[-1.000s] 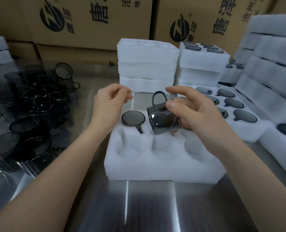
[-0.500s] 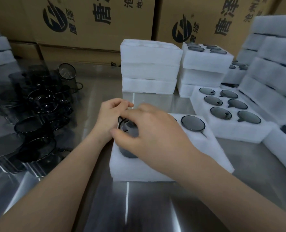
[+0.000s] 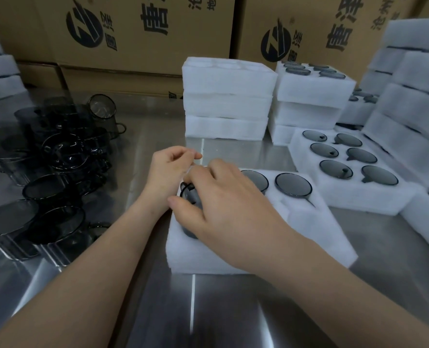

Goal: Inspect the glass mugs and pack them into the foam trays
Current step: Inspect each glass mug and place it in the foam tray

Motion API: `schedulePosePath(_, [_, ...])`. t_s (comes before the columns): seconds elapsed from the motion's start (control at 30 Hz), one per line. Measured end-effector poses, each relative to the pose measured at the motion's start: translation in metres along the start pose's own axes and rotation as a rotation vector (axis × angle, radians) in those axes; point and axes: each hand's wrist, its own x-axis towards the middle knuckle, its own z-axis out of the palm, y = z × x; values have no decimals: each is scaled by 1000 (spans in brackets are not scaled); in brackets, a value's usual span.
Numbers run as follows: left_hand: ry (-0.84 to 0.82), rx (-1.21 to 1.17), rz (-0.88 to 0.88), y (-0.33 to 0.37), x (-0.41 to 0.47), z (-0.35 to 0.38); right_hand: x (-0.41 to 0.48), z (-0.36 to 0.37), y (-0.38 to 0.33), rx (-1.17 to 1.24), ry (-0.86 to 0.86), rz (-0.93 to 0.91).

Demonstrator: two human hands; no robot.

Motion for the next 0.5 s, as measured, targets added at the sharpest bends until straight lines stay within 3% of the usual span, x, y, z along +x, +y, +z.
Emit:
schedulePosePath(0.3, [17, 42, 19, -6, 5, 0, 1, -4, 4, -17, -174, 26])
schedulePosePath(0.5, [31, 60, 29, -9, 7, 0, 1, -2, 6, -78, -183, 25])
